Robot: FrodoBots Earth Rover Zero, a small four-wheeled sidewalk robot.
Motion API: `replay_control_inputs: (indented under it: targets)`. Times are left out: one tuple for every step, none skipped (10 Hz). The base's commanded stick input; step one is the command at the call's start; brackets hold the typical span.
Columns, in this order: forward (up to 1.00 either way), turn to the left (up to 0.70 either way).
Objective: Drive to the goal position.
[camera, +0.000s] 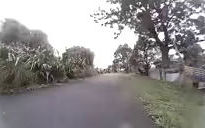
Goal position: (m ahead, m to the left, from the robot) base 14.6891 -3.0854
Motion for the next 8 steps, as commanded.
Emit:
replay_control_inputs:
  targets:
    - [0.85, 0.00]
    - [0.85, 0.00]
    - [0.85, 0.00]
    - [0.85, 0.00]
    - [0.85, 0.00]
    - [0.85, 0.00]
    - [0.85, 0.00]
    - [0.85, -0.15]
